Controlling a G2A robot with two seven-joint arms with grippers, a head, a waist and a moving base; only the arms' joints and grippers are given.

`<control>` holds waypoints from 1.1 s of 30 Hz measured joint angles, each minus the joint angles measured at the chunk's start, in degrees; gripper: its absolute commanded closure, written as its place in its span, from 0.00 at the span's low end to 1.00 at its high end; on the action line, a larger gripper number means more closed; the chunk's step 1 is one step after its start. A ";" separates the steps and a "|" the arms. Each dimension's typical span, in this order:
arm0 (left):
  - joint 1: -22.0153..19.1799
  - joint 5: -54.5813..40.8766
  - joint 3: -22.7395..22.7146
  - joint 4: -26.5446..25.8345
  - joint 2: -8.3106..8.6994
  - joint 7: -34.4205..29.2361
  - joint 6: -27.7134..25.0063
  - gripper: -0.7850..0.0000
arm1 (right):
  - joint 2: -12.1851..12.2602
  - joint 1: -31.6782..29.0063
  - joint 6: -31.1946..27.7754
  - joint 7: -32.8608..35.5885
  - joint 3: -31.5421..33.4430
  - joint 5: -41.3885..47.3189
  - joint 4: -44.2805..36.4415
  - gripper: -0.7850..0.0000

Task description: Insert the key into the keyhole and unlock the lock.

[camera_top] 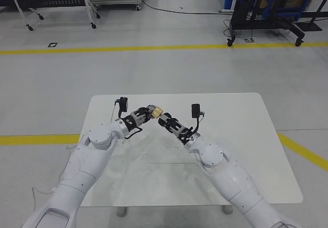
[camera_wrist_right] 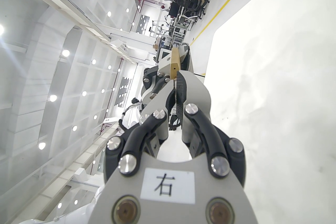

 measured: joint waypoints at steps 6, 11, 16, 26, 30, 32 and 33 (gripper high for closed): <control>0.22 -0.35 -0.62 0.05 -0.04 -0.19 -0.10 1.00 | -0.28 0.00 -2.31 0.53 0.73 1.59 0.47 0.00; 0.31 -1.81 -1.44 0.29 -0.14 0.36 0.16 1.00 | -0.27 -0.05 -2.47 0.53 0.79 1.63 0.50 0.00; 0.50 -2.59 -1.77 0.20 -0.34 0.76 -0.99 1.00 | -0.27 -0.06 -2.47 0.54 0.78 1.63 0.49 0.00; 0.87 -5.76 -2.87 0.42 -0.68 -0.77 -5.15 1.00 | -0.32 -1.88 -3.12 11.45 3.45 16.25 -0.01 0.93; 0.76 -6.70 -3.00 0.77 -0.81 -2.34 -5.73 1.00 | -0.61 -1.30 -2.29 14.83 3.42 20.16 1.20 1.00; 0.75 -6.93 -3.10 0.86 -0.84 -2.94 -6.15 1.00 | -0.79 -0.90 -2.08 15.88 3.32 21.76 1.76 1.00; 0.76 -7.08 -3.19 0.92 -0.85 -3.31 -6.40 1.00 | -0.91 -0.59 -1.96 16.32 3.28 22.66 2.20 1.00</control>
